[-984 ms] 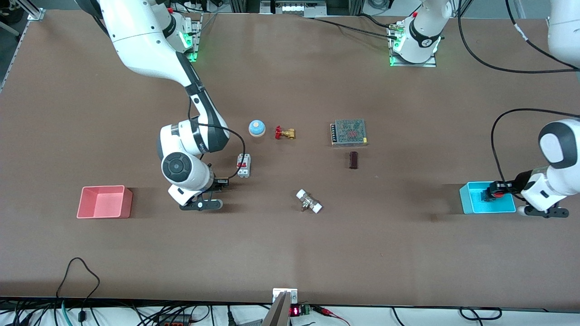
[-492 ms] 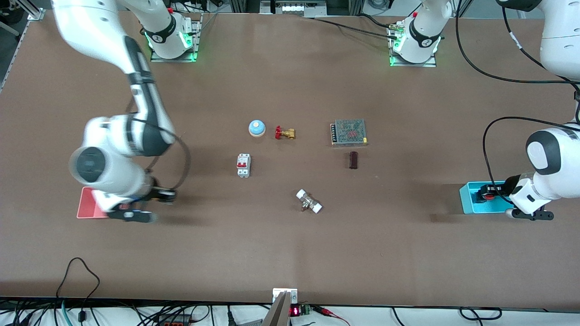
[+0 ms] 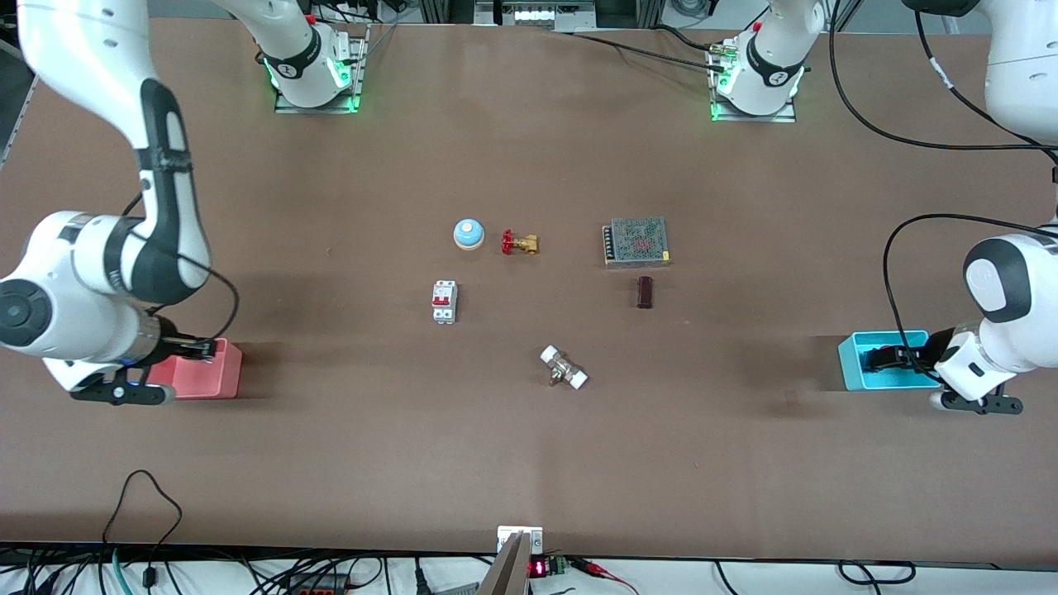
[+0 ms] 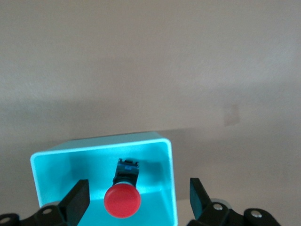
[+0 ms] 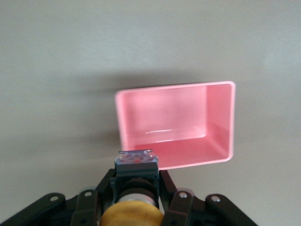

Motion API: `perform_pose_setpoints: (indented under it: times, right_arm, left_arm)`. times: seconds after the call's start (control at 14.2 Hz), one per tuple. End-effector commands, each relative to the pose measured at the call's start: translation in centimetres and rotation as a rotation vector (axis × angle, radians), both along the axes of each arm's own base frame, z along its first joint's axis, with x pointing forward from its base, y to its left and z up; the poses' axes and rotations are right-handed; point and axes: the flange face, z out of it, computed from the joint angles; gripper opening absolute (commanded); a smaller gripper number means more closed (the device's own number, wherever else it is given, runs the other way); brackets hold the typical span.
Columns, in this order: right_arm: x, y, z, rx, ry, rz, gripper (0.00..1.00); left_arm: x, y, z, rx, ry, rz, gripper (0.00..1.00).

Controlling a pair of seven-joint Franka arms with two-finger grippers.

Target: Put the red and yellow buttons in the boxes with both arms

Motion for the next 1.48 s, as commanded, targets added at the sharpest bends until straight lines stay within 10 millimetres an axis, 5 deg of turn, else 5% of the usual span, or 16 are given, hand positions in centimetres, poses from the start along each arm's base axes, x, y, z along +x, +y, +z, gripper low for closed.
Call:
perform_pose_setpoints:
  times: [0.0,0.28,0.56,1.05,1.12,1.27,1.41]
  right_arm:
    - [1.3,-2.3,-2.4,-0.018,0.015,0.081,0.31]
    - [1.9,-3.0,-5.6,-0.039,-0.016,0.099,0.31]
    - [2.0,-3.0,-8.1,-0.033,-0.022,0.083,0.31]
    - [1.7,-3.6,-10.0,-0.01,-0.01,0.051,0.34]
    - [1.6,-3.5,-10.3,0.001,-0.01,0.039,0.5]
    - [1.6,-3.4,-10.6,0.023,-0.012,0.018,1.0]
    - [1.7,-3.3,-9.9,0.028,-0.019,0.024,1.0]
  left_arm:
    - [-0.1,-2.2,3.7,0.008,-0.029,0.019,1.0]
    - [-1.0,-6.6,8.2,0.013,-0.057,0.079,1.0]
    - [-2.4,-12.5,10.1,0.012,-0.055,0.129,1.0]
    - [-6.9,-13.7,19.6,0.03,-0.013,0.073,1.0]
    - [-7.5,-13.7,20.8,0.032,-0.01,0.056,1.0]
    - [-8.5,-13.7,22.8,0.035,-0.013,0.05,1.0]
    - [-9.4,-13.7,24.6,0.038,-0.012,0.04,1.0]
